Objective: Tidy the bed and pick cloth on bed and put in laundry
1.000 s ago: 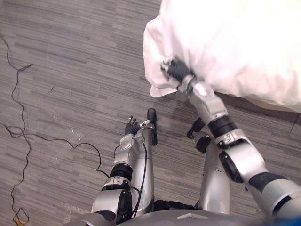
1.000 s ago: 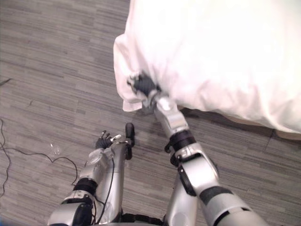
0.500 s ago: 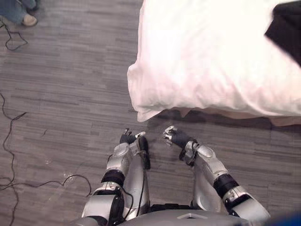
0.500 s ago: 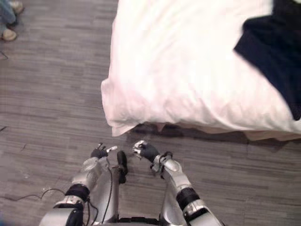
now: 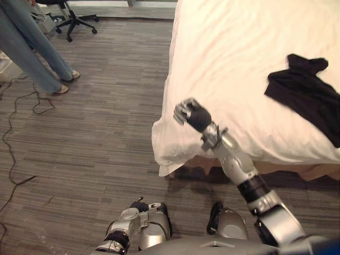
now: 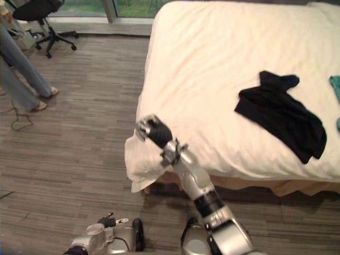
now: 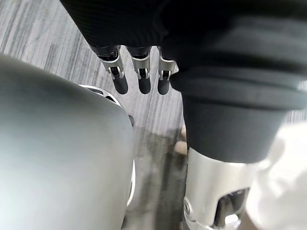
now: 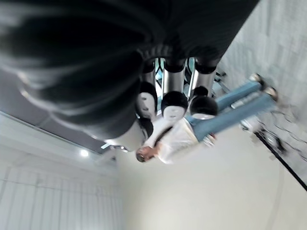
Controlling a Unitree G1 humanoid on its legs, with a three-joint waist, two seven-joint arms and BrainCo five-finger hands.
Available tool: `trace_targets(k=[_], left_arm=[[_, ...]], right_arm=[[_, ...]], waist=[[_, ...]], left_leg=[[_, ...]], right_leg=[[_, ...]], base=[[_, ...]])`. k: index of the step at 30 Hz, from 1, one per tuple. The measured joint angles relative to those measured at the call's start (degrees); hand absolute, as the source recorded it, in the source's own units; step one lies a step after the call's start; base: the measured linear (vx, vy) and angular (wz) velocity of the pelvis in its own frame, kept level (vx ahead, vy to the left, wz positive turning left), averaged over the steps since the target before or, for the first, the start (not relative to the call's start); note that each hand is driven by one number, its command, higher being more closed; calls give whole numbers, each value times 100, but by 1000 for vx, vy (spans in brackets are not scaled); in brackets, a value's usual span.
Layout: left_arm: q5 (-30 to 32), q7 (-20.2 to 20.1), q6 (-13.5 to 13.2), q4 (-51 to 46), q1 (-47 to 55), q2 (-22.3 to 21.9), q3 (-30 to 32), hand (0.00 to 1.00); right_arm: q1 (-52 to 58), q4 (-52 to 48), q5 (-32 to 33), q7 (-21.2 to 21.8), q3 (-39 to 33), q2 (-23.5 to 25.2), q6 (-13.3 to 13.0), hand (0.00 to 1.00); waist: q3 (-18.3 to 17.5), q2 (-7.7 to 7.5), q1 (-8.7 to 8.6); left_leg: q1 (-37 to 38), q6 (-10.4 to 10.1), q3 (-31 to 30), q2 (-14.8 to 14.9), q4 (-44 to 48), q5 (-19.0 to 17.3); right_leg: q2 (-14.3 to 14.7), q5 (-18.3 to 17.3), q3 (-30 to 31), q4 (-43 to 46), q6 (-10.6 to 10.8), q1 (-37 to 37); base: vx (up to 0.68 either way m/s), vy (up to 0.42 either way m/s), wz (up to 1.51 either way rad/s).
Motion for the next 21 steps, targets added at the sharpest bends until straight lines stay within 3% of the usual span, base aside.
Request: trace_targets(k=[1,3,5,6,8,9,12,14,17,19,21], left_arm=[[-7,-18,-25,3,-156,1,1,0],[-130,-107,-260,148,-821,-35,8,0],[-170,-153,-400,182,-1263,-95,223,0],[-172,-147,-494,102,-1443,-162,520,0],[-173,-101,-600,-34,-1555,-309,784,0],[-169,102,-736,-255,-1644,-460,1053,0],[-165,413,-818,-625,-1668,-640,1291,0],[-164,547,-802,-806,-1670,-780,1372,0],[-169,792,-609,-1294,-1667,-1044,1348,0],[-171,924,-316,-1722,-1640,-958,1352,0],[-169,909,-175,-2020,-1593,-789,1350,0]], right_arm=[[-372,138,-5,-110,-132,-7,10,100],[-1556,716,-31,-568,-830,-74,-38,100],[-2029,905,-71,-866,-1225,-203,-86,100],[-2134,896,-70,-1015,-1302,-319,-106,100],[-2113,824,-57,-1212,-1439,-384,-108,100],[-2108,694,-8,-1360,-1578,-495,-131,100],[-2027,-32,34,-1342,-1577,-444,-346,100],[-1693,-254,89,-1341,-1689,-496,-439,100],[-598,-879,184,-1087,-2021,-530,-648,100],[604,-1169,347,-715,-2344,-548,-860,100],[1602,-732,467,-622,-2782,-566,-874,100]], waist=[[106,-21,0],[353,162,106],[639,238,169],[879,224,199],[1013,222,195],[1107,243,184],[1182,241,118],[1181,239,39],[1170,218,-95],[1156,129,-232],[1155,41,-258]], left_leg=[[-169,-4,-1,-4,14,23],[-1270,10,14,12,168,158],[-1942,32,29,77,394,280],[-2304,58,57,207,639,328],[-2843,107,56,397,1061,288],[-3289,112,49,495,1430,206],[-3670,134,106,712,2034,-55],[-3688,126,122,804,2241,-201],[-3710,117,182,950,2495,-450],[-3645,124,259,1061,2660,-619],[-3471,114,307,1127,2694,-703]], right_leg=[[-24,26,0,4,41,-182],[-98,75,-2,177,70,-1267],[-99,139,-3,308,45,-1914],[-55,243,-4,362,-27,-2197],[19,320,-4,490,-140,-2602],[37,399,12,710,-273,-3001],[101,339,149,1144,-501,-3414],[119,278,223,1321,-591,-3462],[271,238,335,1316,-539,-3453],[344,188,384,1288,-455,-3365],[411,186,470,1247,-449,-3223]], base=[[-357,-20,-3],[-312,-44,2],[-203,-71,4],[-158,-77,-9],[-104,-67,-16],[-44,-63,-19],[37,-29,-28],[54,-19,-23],[11,7,-31],[-6,25,-25],[18,20,-22]])
